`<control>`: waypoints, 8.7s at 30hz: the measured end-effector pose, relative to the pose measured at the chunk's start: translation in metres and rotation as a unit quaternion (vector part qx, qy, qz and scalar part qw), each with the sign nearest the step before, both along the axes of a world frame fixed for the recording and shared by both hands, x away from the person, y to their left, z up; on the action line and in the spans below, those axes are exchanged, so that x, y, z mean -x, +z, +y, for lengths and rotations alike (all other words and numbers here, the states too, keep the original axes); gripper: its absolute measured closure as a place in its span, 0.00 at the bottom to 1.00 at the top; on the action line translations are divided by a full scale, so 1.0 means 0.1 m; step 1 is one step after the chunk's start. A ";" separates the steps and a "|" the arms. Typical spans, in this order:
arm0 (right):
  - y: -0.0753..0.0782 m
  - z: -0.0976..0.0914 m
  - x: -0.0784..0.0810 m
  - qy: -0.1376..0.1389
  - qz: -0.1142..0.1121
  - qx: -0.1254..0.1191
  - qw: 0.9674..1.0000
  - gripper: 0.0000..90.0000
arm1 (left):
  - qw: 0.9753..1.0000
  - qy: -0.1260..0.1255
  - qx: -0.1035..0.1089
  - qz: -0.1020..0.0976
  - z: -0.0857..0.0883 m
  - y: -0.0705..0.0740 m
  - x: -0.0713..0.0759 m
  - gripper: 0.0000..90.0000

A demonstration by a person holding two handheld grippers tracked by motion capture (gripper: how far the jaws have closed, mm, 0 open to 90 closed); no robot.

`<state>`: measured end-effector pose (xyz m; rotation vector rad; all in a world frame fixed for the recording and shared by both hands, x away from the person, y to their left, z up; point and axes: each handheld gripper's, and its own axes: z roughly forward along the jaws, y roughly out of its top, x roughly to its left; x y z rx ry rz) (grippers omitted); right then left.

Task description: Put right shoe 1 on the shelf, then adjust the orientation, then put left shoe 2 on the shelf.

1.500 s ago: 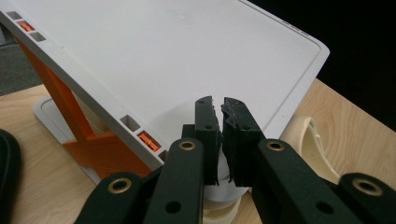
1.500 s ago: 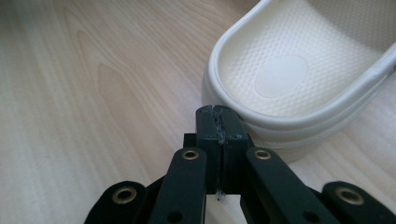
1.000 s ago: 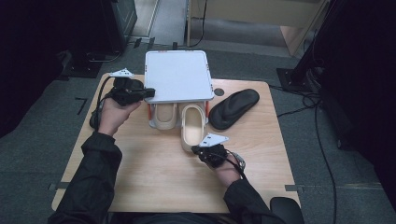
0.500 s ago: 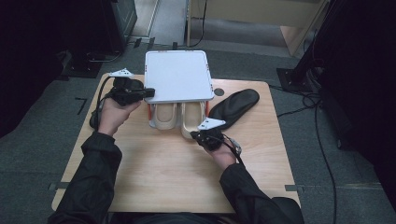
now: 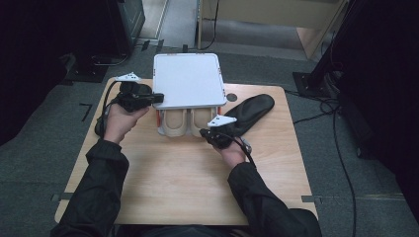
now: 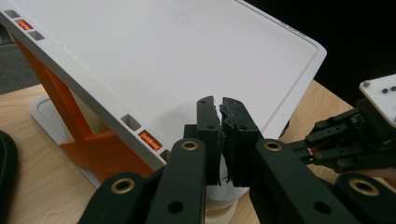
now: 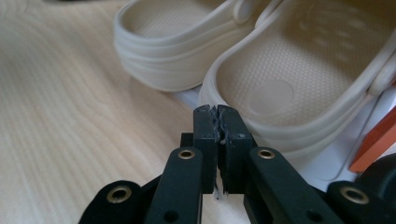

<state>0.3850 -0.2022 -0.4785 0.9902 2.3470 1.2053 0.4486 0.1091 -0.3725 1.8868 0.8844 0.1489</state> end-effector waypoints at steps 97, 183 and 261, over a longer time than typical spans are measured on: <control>0.08 -0.33 0.38 0.027 0.039 -0.033 0.998 0.83 | 0.981 0.145 -0.043 0.121 1.07 -1.19 -0.01 0.99; 0.08 -0.56 0.49 -0.005 0.028 -0.053 0.998 0.77 | 0.979 0.131 -0.034 0.150 1.02 -1.01 -0.32 0.75; 0.12 -0.49 0.35 0.010 0.025 -0.064 0.998 0.77 | 0.982 0.164 0.000 0.098 0.67 0.86 -0.45 0.75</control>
